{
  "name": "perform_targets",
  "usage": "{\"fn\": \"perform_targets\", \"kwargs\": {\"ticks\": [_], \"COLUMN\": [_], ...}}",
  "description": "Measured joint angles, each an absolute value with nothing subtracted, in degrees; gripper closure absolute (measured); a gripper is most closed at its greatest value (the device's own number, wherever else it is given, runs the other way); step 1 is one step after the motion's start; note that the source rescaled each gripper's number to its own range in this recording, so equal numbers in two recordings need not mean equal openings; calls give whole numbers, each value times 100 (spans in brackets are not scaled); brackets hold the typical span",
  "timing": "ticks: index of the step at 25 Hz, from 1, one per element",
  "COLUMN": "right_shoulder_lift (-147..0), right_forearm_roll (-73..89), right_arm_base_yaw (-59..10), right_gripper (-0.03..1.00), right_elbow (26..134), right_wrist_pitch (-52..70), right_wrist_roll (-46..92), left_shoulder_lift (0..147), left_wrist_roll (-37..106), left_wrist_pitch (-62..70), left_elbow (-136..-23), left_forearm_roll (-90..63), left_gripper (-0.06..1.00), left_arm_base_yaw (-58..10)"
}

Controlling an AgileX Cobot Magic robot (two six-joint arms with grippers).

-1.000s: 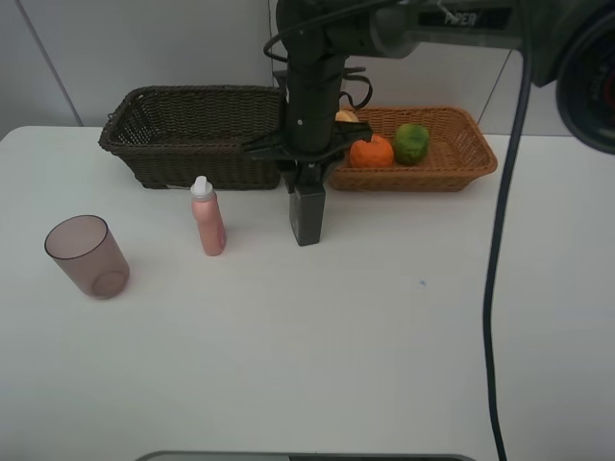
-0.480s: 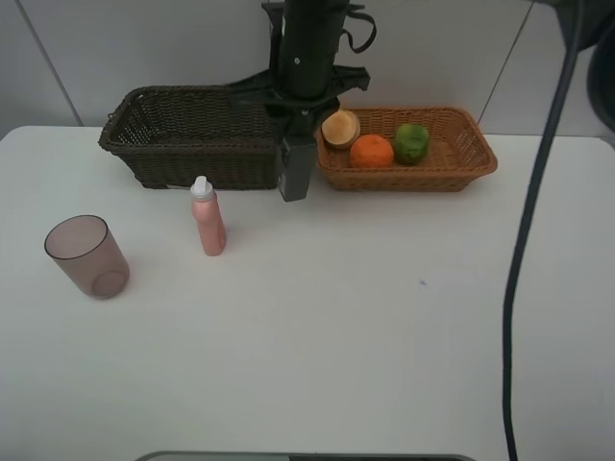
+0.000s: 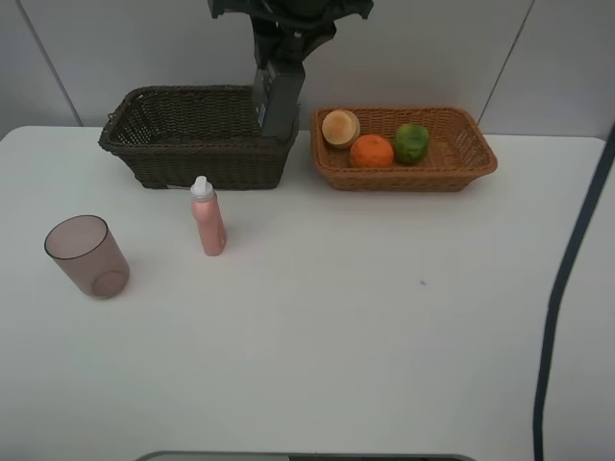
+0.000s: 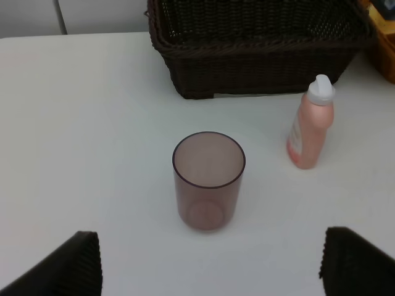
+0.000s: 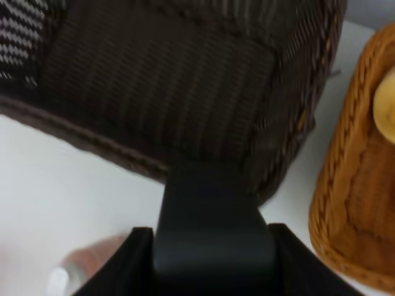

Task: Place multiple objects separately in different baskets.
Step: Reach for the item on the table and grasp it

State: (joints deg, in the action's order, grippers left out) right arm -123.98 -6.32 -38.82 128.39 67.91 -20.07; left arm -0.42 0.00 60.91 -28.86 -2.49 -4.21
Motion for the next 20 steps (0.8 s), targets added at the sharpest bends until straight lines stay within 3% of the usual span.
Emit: {"fn": "perform_targets", "kwargs": {"ticks": [9, 20], "right_shoulder_lift": [-12778, -13564], "right_forearm_roll": [-665, -1029], "right_arm_base_yaw": [-3882, -3878], "right_gripper": [94, 94], "right_elbow": [12839, 12839], "right_wrist_pitch": [4967, 4097], "right_wrist_roll": [-1991, -1991], "left_shoulder_lift": [-42, -42], "left_wrist_roll": [0, 0], "left_wrist_pitch": [6091, 6091], "left_elbow": [-2886, -2886], "left_forearm_roll": [-249, -249], "left_gripper": [3, 3], "left_arm_base_yaw": [-421, -421]}}
